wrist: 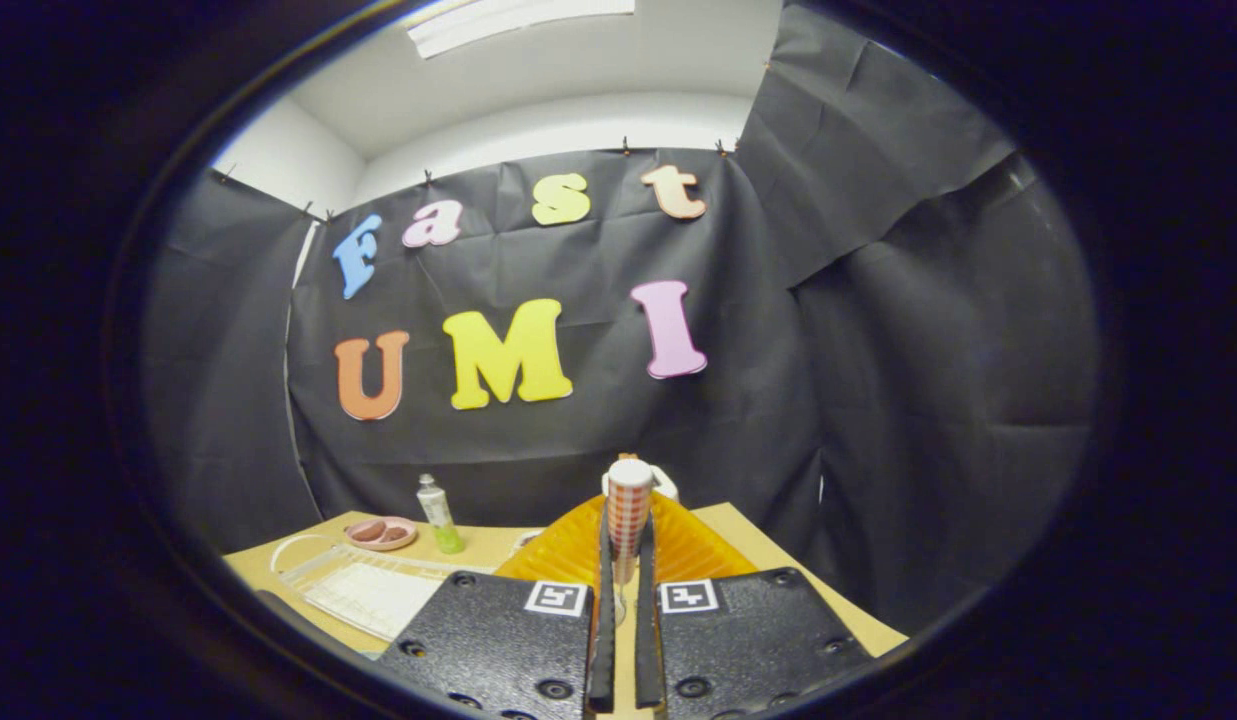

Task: Take the plate from the dish rack, then take the spoon from the basket and place it into the plate.

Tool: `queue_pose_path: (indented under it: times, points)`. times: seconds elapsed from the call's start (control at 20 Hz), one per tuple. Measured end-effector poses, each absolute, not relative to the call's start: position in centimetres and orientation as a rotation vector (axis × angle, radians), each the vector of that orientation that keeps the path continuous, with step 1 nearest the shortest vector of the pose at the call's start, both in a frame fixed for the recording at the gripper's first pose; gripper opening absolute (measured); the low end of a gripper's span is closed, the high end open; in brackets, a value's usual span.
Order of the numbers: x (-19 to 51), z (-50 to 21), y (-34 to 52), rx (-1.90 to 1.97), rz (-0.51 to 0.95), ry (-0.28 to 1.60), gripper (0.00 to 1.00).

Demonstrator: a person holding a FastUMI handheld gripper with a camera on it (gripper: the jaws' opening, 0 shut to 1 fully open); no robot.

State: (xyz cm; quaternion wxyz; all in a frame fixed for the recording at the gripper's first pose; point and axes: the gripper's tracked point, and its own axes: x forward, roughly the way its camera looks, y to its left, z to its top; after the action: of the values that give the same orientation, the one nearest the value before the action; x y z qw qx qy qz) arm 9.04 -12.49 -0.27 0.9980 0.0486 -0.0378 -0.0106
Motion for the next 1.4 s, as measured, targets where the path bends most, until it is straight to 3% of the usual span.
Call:
queue_pose_path:
  times: [0.5,0.85,1.4]
  points:
    - [0.4,-4.1,1.4,0.034,0.066,-0.025,0.14]
    - [-0.9,-13.5,10.6,0.005,0.149,0.076,0.17]
    - [1.5,-20.4,12.4,0.001,0.13,0.28,0.19]
